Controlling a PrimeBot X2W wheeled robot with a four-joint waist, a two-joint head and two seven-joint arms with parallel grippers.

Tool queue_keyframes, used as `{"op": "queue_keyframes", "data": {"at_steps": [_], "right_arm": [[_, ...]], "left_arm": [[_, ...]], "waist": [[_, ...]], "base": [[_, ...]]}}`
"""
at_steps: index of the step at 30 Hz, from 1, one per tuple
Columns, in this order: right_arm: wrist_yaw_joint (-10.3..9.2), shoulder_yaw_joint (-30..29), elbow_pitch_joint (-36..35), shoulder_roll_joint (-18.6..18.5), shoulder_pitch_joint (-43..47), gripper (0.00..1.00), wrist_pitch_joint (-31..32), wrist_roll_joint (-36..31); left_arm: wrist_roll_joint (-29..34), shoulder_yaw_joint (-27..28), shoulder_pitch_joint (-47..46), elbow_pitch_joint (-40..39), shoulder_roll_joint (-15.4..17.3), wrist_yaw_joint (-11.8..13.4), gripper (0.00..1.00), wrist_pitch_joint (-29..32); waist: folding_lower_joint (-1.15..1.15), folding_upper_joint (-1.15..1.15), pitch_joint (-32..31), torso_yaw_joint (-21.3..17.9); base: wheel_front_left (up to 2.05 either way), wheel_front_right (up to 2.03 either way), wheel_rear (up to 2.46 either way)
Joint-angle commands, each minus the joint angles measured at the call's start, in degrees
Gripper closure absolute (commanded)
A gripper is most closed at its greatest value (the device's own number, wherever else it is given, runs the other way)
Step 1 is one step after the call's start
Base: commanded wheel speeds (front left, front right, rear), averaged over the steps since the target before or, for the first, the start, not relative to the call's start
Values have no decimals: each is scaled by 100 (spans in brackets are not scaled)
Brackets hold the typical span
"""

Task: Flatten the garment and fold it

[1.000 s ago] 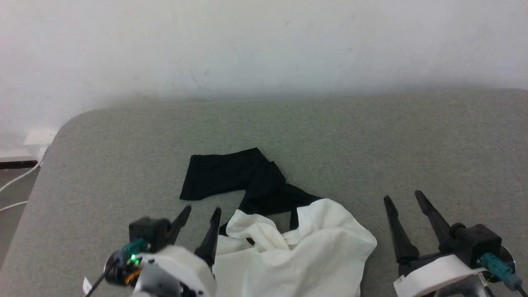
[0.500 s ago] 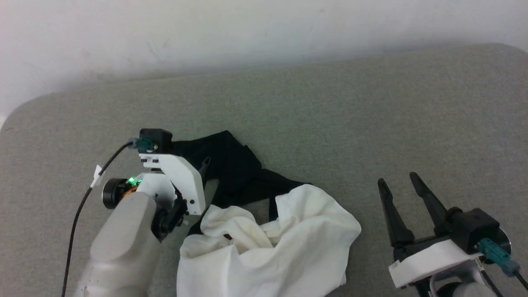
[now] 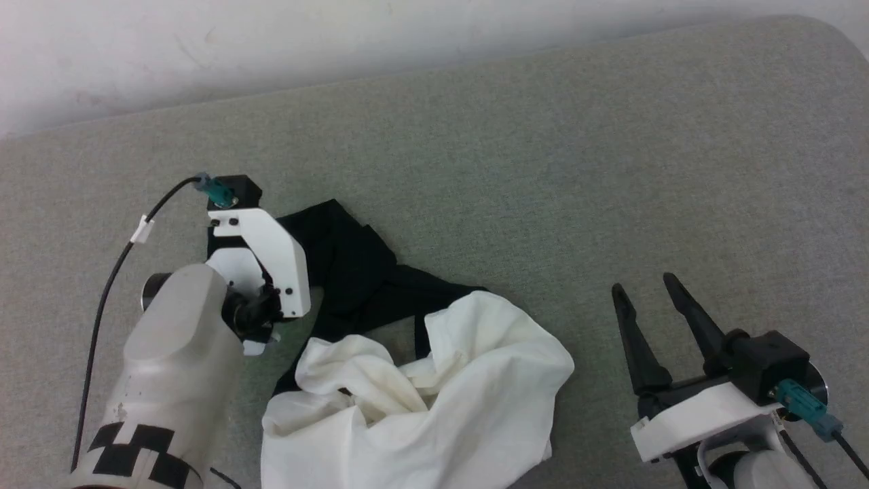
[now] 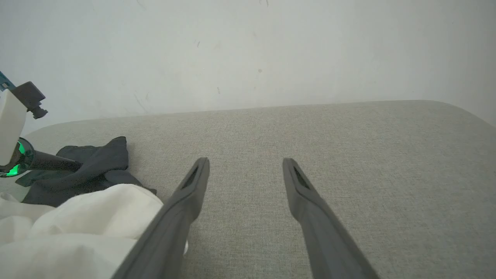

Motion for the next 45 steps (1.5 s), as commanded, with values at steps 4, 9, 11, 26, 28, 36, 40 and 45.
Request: {"op": "queue_keyframes", "data": {"at_steps": [4,9,11,26,28,36,40,45], "right_arm": [[-12,-76,51,10,-65,0,-35,4],[-12,-148,50,10,57,0,-14,-9],[-12,-185,52,10,119,0,-13,0],[-12,-324,-46,10,458,0,77,-18],[-12,-356,-61,10,486,0,96,-43],[-12,-351,-79,10,568,0,231,-139],[-12,-384,-116,10,646,0,292,-159],[-12,-429,-183,10,714,0,367,-188]], "left_arm": [[-61,-57,257,189,-157,-148,100,-330],[-13,216,93,-485,174,-107,100,-1650],[-6,396,170,-909,407,18,100,-2085],[-669,2616,4304,-3663,2078,2105,100,-1967],[-777,2690,4654,-3763,1974,2138,100,-1936],[-695,2394,4948,-4193,1511,1834,0,-2568],[-382,2190,4935,-4557,1238,1748,0,-3397],[-8,1716,5016,-4977,857,1660,0,-4006]], "waist": [[0,0,-139,155],[0,0,-348,443],[0,0,-442,572],[0,0,-820,1015],[0,0,-846,1047],[0,0,-1112,982],[0,0,-1244,942],[0,0,-1307,908]], "base": [[0,0,0],[0,0,0],[0,0,0],[0,0,0],[0,0,0],[0,0,0],[0,0,0],[0,0,0]]}}
